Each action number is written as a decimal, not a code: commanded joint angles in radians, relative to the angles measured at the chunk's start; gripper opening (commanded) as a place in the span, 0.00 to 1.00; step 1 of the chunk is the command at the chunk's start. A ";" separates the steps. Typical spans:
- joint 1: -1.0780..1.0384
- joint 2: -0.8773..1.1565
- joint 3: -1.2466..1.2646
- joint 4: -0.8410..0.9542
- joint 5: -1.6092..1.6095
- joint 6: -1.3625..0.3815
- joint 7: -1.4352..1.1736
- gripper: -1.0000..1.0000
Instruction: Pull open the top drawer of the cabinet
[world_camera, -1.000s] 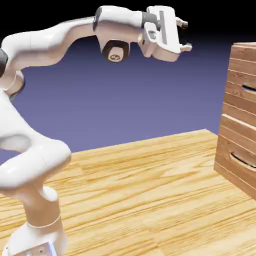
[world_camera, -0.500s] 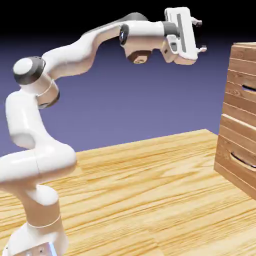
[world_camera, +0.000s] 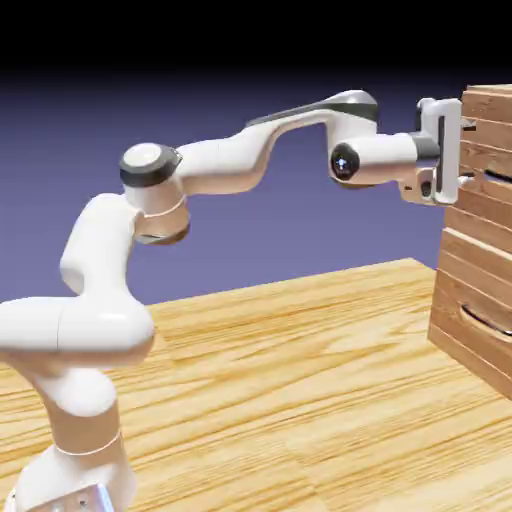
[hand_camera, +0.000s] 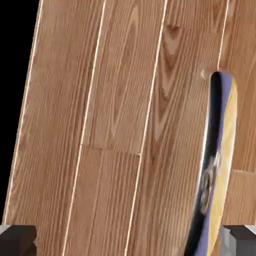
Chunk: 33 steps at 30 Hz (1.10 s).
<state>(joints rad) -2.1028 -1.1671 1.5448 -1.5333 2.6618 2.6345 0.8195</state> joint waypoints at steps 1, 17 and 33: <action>-0.035 -0.010 0.025 0.021 0.044 -0.007 0.001 0.50; -0.173 -0.057 0.066 0.218 0.033 0.053 0.078 0.00; 0.236 0.017 -0.098 -0.362 0.074 -0.136 -0.073 0.00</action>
<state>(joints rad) -1.8673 -1.1496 1.4467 -1.8951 2.7374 2.4982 0.7451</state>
